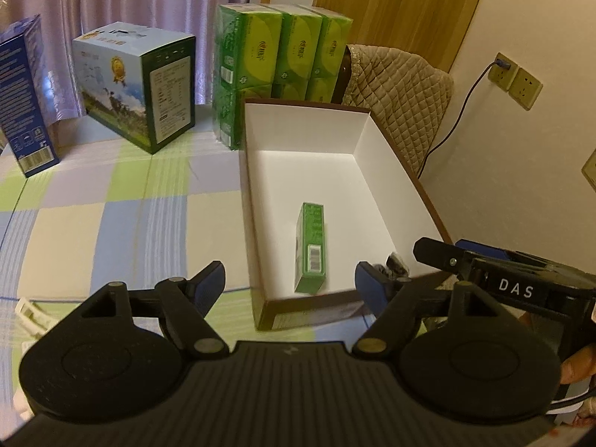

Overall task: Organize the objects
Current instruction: 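Withdraw both tools from the brown box back toward the table items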

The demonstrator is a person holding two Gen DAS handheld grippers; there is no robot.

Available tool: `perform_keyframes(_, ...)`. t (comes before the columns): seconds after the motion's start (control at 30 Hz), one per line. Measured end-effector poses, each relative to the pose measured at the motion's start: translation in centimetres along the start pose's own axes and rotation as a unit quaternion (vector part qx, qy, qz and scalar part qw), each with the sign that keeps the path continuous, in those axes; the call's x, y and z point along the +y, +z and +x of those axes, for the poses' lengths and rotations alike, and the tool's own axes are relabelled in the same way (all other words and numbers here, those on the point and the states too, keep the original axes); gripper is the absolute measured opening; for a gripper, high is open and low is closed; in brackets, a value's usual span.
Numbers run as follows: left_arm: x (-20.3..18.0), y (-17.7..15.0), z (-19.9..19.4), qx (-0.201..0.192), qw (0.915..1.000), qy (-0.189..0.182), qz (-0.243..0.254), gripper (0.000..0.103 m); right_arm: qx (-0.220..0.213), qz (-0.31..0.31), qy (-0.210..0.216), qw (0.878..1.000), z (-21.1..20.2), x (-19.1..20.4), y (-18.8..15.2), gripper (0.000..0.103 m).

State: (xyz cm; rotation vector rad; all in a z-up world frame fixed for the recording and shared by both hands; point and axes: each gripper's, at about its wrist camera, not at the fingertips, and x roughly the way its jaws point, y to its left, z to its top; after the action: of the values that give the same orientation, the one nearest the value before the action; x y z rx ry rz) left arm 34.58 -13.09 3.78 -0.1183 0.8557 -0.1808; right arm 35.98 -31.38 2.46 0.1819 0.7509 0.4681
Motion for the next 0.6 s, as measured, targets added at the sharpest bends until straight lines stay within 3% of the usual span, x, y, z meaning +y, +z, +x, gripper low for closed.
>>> perform_keyframes(0.37, 5.0, -4.6, -3.9, 0.015, 0.9988, 0.035, -0.032, 0.075, 0.024, -0.024, 0.033, 0.999, -0.5, 3.6, -2.9, 0.073)
perform_keyframes(0.6, 8.6, -7.6, -5.5, 0.03, 0.9948, 0.071, -0.067, 0.075, 0.043, -0.071, 0.057, 0.995, 0.4, 6.3, -4.8, 0.073)
